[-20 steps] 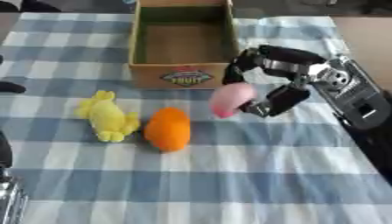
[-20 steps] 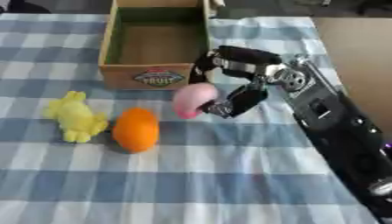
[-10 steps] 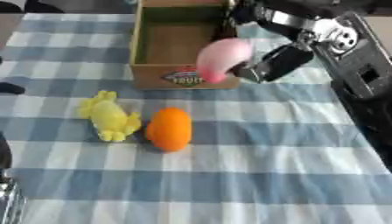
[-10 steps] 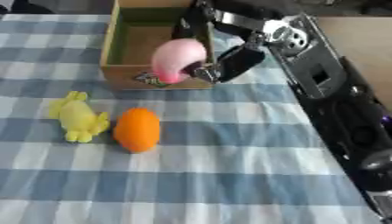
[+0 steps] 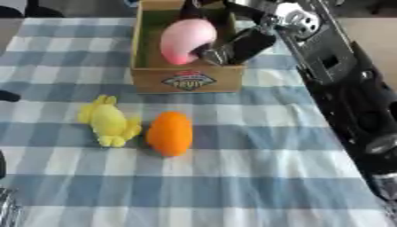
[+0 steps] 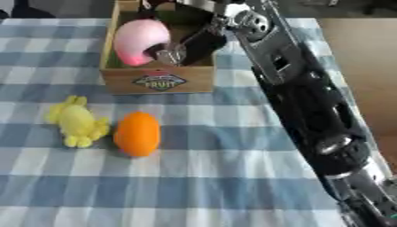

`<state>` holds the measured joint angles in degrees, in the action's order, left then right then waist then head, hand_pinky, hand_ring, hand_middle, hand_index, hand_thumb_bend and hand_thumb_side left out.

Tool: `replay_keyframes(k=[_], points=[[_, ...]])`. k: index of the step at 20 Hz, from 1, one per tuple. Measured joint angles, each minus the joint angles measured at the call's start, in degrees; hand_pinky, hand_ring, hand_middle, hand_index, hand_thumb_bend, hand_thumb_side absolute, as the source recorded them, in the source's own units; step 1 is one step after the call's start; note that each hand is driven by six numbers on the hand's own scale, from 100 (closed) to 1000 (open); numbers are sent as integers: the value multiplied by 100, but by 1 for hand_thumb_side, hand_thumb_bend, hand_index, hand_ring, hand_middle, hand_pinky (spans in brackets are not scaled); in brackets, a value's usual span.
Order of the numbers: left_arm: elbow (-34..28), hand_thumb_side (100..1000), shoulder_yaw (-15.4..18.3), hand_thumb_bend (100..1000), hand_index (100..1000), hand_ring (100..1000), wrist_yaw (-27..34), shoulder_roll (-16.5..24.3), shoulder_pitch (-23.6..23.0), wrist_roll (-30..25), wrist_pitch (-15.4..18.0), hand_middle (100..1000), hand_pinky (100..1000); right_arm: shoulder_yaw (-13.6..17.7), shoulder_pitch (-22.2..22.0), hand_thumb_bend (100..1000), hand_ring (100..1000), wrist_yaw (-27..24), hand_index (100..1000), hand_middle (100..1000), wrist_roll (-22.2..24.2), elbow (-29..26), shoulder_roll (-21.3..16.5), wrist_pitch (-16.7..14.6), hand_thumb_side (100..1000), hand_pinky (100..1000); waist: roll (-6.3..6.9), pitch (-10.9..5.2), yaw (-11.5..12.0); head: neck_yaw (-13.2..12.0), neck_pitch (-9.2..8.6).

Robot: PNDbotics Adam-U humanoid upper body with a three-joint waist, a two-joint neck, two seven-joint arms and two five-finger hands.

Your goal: Pick up objects on the table and place them in the box.

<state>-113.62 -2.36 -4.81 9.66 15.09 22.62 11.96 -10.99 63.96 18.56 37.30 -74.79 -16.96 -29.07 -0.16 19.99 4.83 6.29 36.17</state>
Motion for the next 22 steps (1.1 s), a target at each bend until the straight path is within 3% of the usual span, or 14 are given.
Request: replay_keyframes(k=[10,22], points=[[0,775,-64,100,783,733,25,42,-39,-92,8,682,446,514,379,100,692,1526,578,337,-519,878,454,-361,100,761,-29,40,79,75,-49],[0,776,-65,100,783,735,33,42,-45,-126,-21,684,447,926,572,100,688,3322,580,359,-1708,1532,584,-230,100,738,-31,49,100,103,-69]])
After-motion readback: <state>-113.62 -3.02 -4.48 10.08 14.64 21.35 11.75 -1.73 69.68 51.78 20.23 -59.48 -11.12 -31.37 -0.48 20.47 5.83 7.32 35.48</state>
